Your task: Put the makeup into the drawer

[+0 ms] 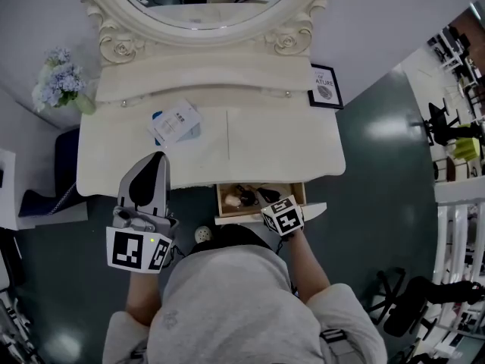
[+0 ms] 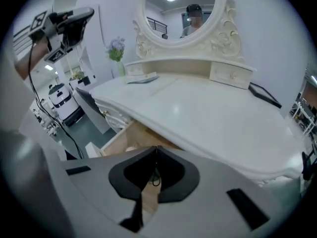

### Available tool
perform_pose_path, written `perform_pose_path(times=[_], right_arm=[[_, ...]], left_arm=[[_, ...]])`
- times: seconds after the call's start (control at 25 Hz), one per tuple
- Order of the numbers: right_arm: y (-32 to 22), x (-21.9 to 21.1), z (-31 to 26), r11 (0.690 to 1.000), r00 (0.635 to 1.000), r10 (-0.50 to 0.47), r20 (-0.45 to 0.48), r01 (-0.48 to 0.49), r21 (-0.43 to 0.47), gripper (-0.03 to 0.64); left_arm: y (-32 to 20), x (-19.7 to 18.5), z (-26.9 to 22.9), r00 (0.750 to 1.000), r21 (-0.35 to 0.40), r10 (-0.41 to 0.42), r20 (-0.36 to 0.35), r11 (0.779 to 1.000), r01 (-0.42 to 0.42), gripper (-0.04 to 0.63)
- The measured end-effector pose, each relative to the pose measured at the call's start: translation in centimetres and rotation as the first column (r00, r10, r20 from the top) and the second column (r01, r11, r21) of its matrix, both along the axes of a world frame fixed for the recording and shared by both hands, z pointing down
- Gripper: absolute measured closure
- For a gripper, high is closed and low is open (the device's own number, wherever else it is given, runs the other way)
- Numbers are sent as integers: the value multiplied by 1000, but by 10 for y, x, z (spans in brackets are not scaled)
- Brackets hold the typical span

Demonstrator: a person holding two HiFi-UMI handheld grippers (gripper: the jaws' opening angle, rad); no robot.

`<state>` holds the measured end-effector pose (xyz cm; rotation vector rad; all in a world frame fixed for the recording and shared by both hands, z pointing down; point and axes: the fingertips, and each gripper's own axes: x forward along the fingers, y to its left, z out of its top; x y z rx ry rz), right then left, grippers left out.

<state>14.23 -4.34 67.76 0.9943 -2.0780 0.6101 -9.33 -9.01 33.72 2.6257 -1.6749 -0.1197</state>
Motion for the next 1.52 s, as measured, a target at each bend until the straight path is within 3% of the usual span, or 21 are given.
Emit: perform_pose_path(times=[0.36, 0.8, 1.52], right_arm=[[-13, -11, -65, 982, 982, 58, 179, -89, 169, 595], [-35, -28, -153, 925, 936, 35, 351, -164, 344, 595], [-49, -50, -251, 837, 889, -54, 455, -208, 506, 595]], left_arm=[[1, 13, 1, 999, 5, 37, 11, 999, -37, 583], [3, 18, 0, 998, 8, 52, 25, 999, -52, 583], [3, 10, -4, 999, 21, 38, 9, 999, -38, 583]])
